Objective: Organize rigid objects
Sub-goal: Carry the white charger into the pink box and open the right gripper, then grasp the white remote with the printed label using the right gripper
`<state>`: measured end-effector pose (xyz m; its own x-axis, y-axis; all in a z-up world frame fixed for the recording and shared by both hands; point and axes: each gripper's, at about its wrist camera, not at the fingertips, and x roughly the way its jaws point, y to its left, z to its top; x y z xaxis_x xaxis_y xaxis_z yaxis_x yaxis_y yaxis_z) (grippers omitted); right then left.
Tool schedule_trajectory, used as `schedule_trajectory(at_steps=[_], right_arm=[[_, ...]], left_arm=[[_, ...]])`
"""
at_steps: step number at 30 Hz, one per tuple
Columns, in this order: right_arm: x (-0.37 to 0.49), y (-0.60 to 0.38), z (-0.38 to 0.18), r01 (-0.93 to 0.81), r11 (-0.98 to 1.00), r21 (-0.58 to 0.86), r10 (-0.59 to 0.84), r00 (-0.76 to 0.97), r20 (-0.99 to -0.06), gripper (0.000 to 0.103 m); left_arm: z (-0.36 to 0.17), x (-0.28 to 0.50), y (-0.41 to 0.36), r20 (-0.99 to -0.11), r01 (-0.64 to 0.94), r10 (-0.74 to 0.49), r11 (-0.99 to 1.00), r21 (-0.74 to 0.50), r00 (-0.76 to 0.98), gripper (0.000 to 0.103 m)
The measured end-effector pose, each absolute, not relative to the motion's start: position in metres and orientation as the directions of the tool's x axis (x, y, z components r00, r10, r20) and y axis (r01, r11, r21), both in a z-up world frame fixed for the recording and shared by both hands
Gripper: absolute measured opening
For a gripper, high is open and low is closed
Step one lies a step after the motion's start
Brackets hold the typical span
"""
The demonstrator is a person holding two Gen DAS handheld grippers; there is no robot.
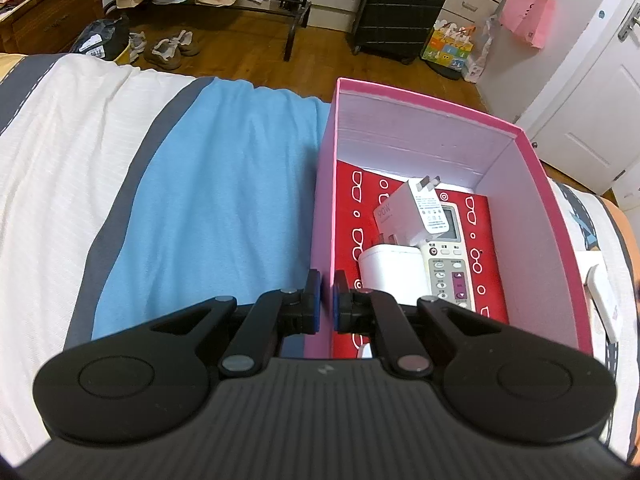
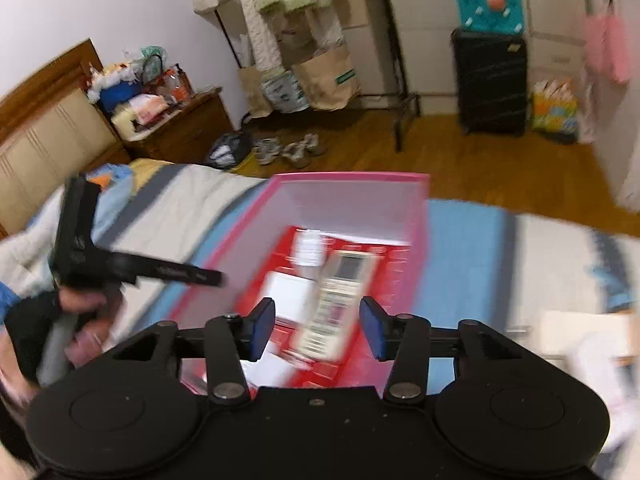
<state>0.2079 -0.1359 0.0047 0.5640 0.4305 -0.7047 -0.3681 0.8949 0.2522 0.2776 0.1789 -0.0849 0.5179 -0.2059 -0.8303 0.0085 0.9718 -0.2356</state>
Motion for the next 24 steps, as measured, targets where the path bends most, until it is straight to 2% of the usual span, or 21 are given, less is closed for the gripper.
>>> schedule_trajectory(at_steps=[4, 11, 14, 18, 24], right_arm=[[0.198, -0.183, 0.011, -0.357, 0.929, 0.095, 0.298, 0.571, -0.765, 0.052], [0.207, -0.259, -0.022, -0.234, 0.965, 0.119, 0.212, 0.427, -0.879, 0.053], [0.209, -0.273, -0.04, -0.205, 0.976, 0.072, 0.155, 0.423, -0.893, 0.056], [0.218, -0.282, -0.069, -0.254, 0.963, -0.087, 0.038, 0.448, -0.893, 0.057], [0.246, -0.306, -0.105, -0.23, 0.972, -0.055, 0.057, 0.453, -0.889, 0.061]], left_arm=[[-0.085, 0.278, 0.176, -0.833, -0.004, -0.187, 0.975, -0.222, 0.52, 0.004], [-0.083, 0.277, 0.171, -0.838, -0.01, -0.164, 0.98, -0.198, 0.52, 0.004], [-0.081, 0.276, 0.168, -0.837, -0.004, -0.153, 0.983, -0.182, 0.525, 0.004], [-0.08, 0.274, 0.167, -0.834, -0.013, -0.143, 0.984, -0.176, 0.533, 0.003], [-0.078, 0.273, 0.164, -0.831, -0.009, -0.13, 0.987, -0.16, 0.542, 0.003]])
